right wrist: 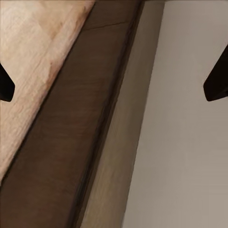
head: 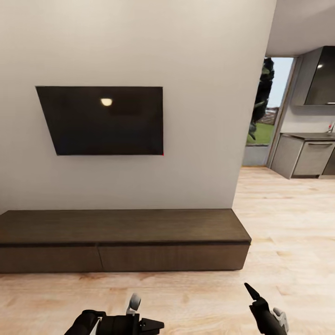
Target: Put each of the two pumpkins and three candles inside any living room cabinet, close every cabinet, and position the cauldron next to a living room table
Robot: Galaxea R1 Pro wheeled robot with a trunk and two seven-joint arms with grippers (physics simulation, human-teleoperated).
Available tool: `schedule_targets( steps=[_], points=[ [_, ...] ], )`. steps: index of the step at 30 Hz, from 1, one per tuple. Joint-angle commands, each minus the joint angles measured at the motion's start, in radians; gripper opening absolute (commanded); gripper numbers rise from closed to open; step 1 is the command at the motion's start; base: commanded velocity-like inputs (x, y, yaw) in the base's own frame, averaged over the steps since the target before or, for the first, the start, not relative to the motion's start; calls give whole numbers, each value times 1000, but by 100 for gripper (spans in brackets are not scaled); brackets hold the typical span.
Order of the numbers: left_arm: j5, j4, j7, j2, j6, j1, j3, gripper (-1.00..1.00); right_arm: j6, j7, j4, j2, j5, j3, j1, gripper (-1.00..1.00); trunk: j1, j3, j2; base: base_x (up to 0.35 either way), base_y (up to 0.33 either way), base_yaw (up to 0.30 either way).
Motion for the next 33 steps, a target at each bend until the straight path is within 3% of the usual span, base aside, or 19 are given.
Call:
schedule_targets(
  steps=[1, 4, 9, 33],
  points=[
    [6, 0, 0, 1, 10, 0, -3, 100, 15, 5, 2, 0, -19, -4, -1, 100, 1, -1, 0, 321, 0, 0],
    [5, 0, 1, 0, 10, 0, -5, 100, 22, 9, 5, 0, -67, -2, -1, 100, 1, -1, 0, 322, 0, 0],
    [3, 2, 2, -2, 10, 0, -8, 100, 23, 12, 6, 0, -99, -2, -1, 100, 1, -1, 0, 318, -55, 0],
    [0, 3, 3, -13, 10, 2, -9, 100, 24, 31, 12, 1, -106, -8, -1, 100, 1, -1, 0, 262, -92, 0]
  ],
)
